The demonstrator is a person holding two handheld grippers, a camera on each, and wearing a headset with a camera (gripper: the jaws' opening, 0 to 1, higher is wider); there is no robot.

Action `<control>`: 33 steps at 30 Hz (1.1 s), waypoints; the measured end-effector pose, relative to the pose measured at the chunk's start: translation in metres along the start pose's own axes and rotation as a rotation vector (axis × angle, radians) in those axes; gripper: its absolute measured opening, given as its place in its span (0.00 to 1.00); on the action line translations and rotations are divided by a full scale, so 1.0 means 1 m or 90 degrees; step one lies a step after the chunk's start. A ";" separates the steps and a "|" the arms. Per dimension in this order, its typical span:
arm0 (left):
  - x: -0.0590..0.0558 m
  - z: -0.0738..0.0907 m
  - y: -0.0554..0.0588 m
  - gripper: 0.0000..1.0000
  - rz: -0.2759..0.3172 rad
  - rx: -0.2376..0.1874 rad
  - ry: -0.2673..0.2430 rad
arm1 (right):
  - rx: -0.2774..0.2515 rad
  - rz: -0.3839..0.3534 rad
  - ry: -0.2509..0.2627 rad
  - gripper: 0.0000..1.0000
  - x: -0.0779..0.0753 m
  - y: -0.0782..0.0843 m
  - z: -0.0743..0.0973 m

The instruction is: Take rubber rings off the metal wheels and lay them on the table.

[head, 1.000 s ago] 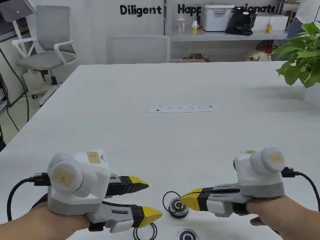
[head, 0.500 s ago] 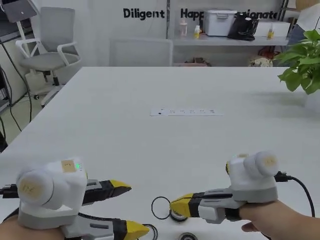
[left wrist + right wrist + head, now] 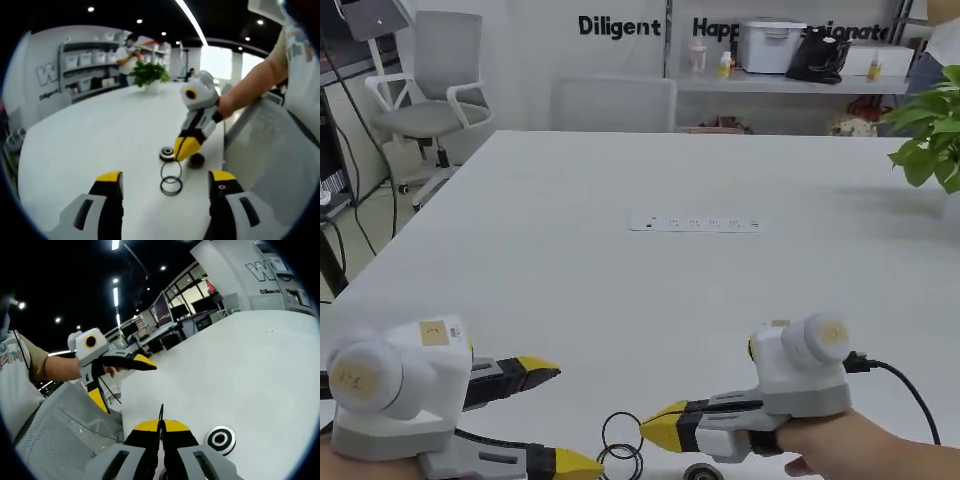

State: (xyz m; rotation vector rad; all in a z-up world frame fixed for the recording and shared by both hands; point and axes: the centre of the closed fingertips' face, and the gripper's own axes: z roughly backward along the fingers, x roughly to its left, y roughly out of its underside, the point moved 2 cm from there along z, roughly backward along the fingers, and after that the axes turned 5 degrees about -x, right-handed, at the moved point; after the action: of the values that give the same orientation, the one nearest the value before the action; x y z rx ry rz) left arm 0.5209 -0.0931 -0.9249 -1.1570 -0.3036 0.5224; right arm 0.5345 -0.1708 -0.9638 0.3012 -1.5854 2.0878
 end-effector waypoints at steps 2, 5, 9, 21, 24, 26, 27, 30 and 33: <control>0.000 0.002 0.001 0.72 0.001 0.001 -0.003 | 0.006 -0.001 -0.002 0.00 0.000 0.003 -0.002; 0.001 0.004 0.003 0.73 0.005 0.006 -0.002 | 0.013 -0.005 -0.003 0.00 0.000 0.006 -0.005; 0.000 0.006 0.005 0.74 0.005 0.008 -0.006 | 0.023 -0.012 -0.005 0.00 0.000 0.011 -0.009; 0.002 0.010 0.013 0.75 0.018 0.017 -0.015 | 0.051 -0.019 0.015 0.00 -0.008 0.024 -0.011; 0.002 0.011 0.013 0.75 0.019 0.019 -0.016 | 0.052 -0.018 0.022 0.00 -0.010 0.025 -0.011; 0.002 0.011 0.014 0.75 0.020 0.021 -0.016 | 0.055 -0.018 0.025 0.00 -0.010 0.026 -0.011; 0.001 0.010 0.015 0.75 0.020 0.021 -0.015 | 0.057 -0.017 0.028 0.00 -0.011 0.027 -0.012; 0.000 0.010 0.016 0.75 0.020 0.025 -0.013 | 0.060 -0.007 0.039 0.00 -0.013 0.028 -0.011; -0.002 0.010 0.017 0.75 0.018 0.029 -0.011 | 0.057 -0.005 0.042 0.01 -0.014 0.027 -0.011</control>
State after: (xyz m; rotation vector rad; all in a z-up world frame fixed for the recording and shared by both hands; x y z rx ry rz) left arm 0.5105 -0.0814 -0.9369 -1.1141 -0.2888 0.5623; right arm 0.5340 -0.1694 -0.9957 0.2666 -1.4530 2.1449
